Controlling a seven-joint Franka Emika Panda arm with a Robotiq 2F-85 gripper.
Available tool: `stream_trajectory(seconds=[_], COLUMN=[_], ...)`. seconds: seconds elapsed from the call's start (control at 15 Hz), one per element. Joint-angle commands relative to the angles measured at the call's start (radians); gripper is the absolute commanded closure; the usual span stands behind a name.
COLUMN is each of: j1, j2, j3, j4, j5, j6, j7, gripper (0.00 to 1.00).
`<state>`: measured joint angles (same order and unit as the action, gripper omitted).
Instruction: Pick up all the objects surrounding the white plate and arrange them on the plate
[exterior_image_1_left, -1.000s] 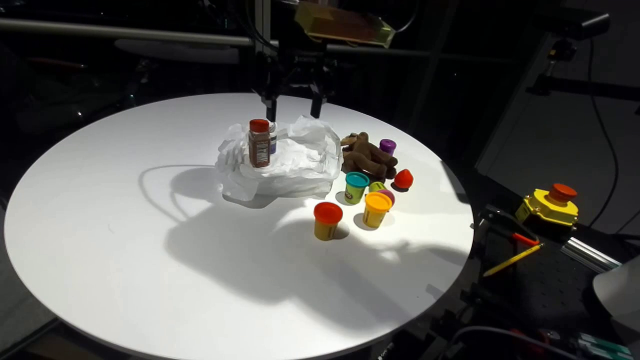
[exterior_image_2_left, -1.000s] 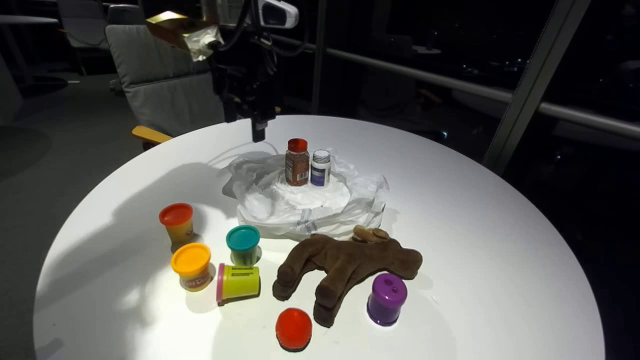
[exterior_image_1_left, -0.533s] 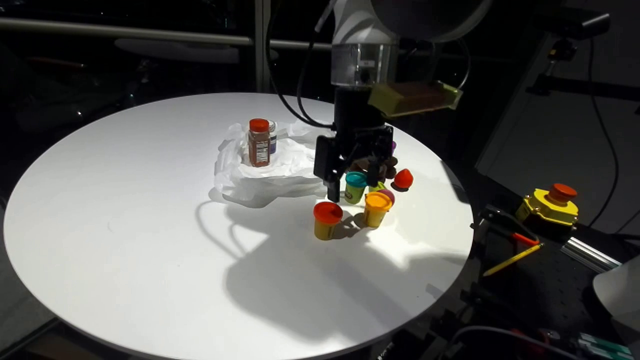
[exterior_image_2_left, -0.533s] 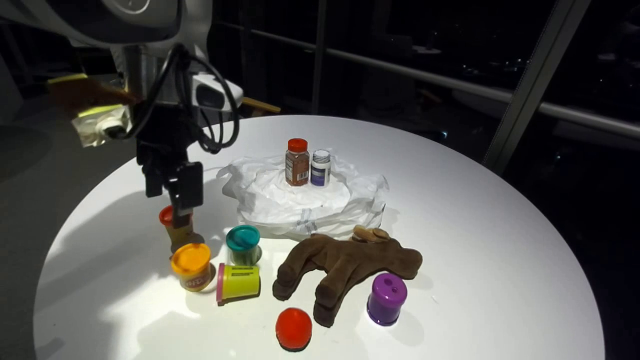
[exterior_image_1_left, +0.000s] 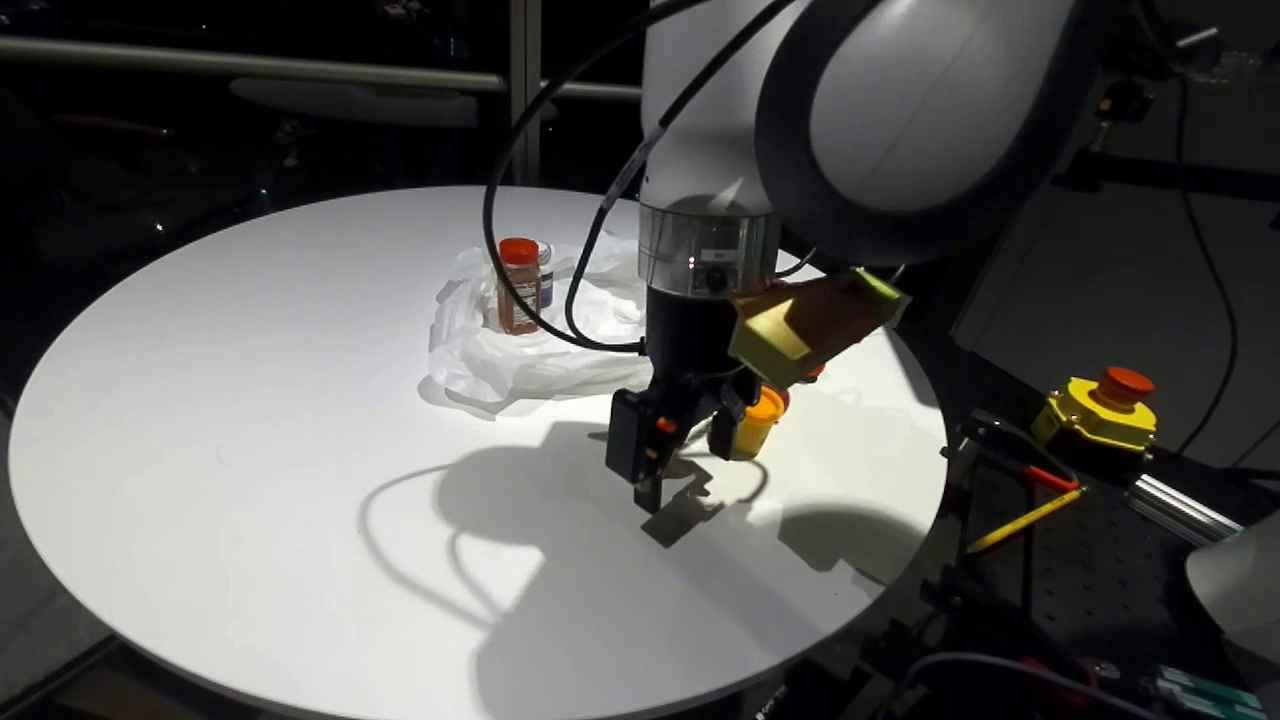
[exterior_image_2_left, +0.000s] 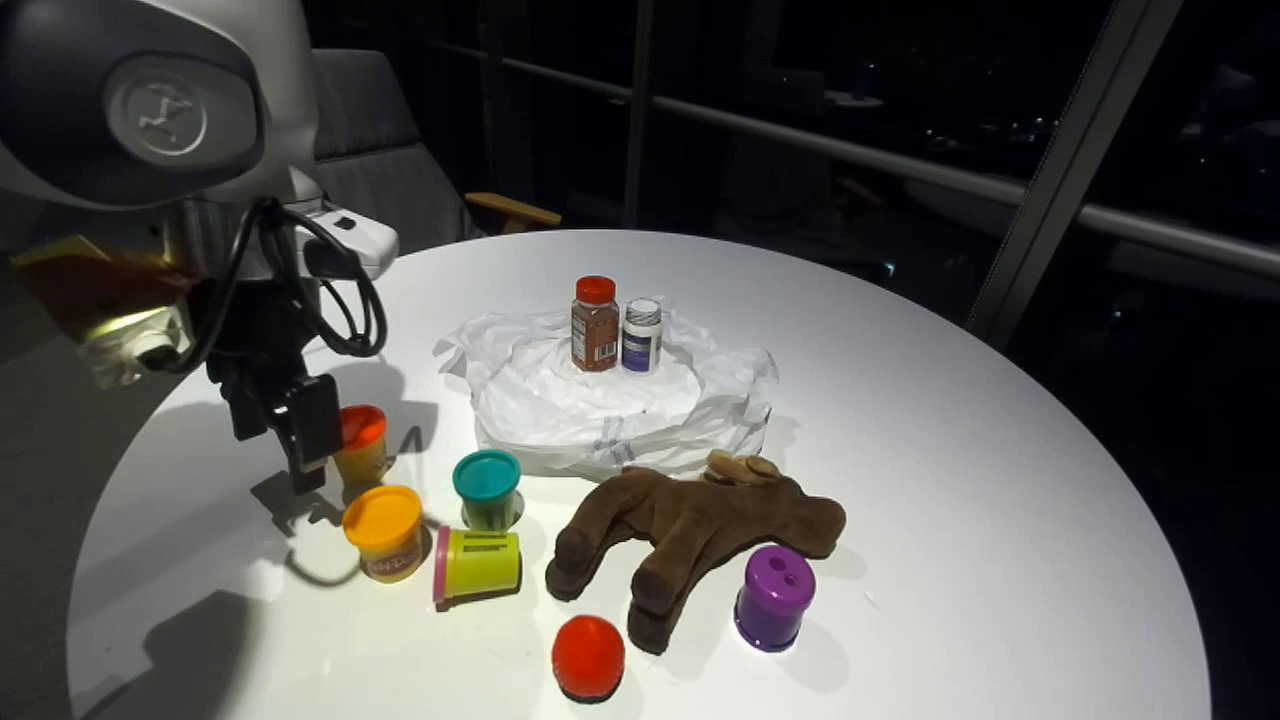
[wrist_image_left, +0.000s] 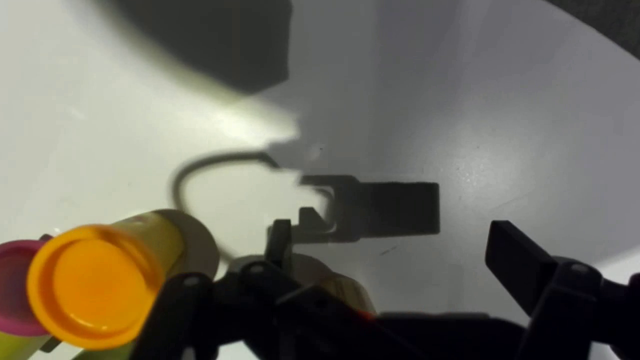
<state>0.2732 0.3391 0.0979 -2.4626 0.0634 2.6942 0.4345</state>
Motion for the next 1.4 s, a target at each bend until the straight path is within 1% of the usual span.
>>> stream_trajectory(seconds=[0.0, 0.13, 0.27, 0.33, 0.47, 0.53, 0.6, 0.67, 0.73, 0.87, 1.0, 1.07, 1.13, 1.2, 1.27, 1.33], j1=[0.123, 0.206, 0.275, 0.299, 0.321, 0.324, 0.331, 0.335, 0.338, 0.334, 0.329, 0.342, 0.308, 0.300, 0.280, 0.252], j2=[0.032, 0.042, 0.049, 0.046, 0.044, 0.041, 0.038, 0.030, 0.025, -0.006, -0.057, -0.086, -0.135, -0.173, -0.204, -0.221], j3=[-0.115, -0.208, -0.291, -0.318, -0.347, -0.351, -0.359, -0.363, -0.367, -0.365, -0.360, -0.369, -0.330, -0.319, -0.291, -0.260], j4=[0.006, 0.006, 0.009, 0.008, 0.007, 0.006, 0.003, -0.001, -0.003, -0.014, -0.019, -0.021, -0.017, -0.004, 0.017, 0.050], j5=[-0.174, -0.289, -0.388, -0.425, -0.469, -0.477, -0.491, -0.501, -0.508, -0.518, -0.521, -0.506, -0.504, -0.506, -0.498, -0.490], j6=[0.099, 0.142, 0.171, 0.180, 0.187, 0.181, 0.178, 0.175, 0.173, 0.159, 0.131, 0.117, 0.079, 0.046, 0.005, -0.031], j7=[0.165, 0.272, 0.367, 0.405, 0.454, 0.463, 0.477, 0.487, 0.496, 0.505, 0.507, 0.498, 0.490, 0.493, 0.489, 0.487], gripper=[0.00, 0.00, 0.00, 0.00, 0.00, 0.11, 0.25, 0.32, 0.42, 0.58, 0.71, 0.73, 0.73, 0.76, 0.74, 0.74])
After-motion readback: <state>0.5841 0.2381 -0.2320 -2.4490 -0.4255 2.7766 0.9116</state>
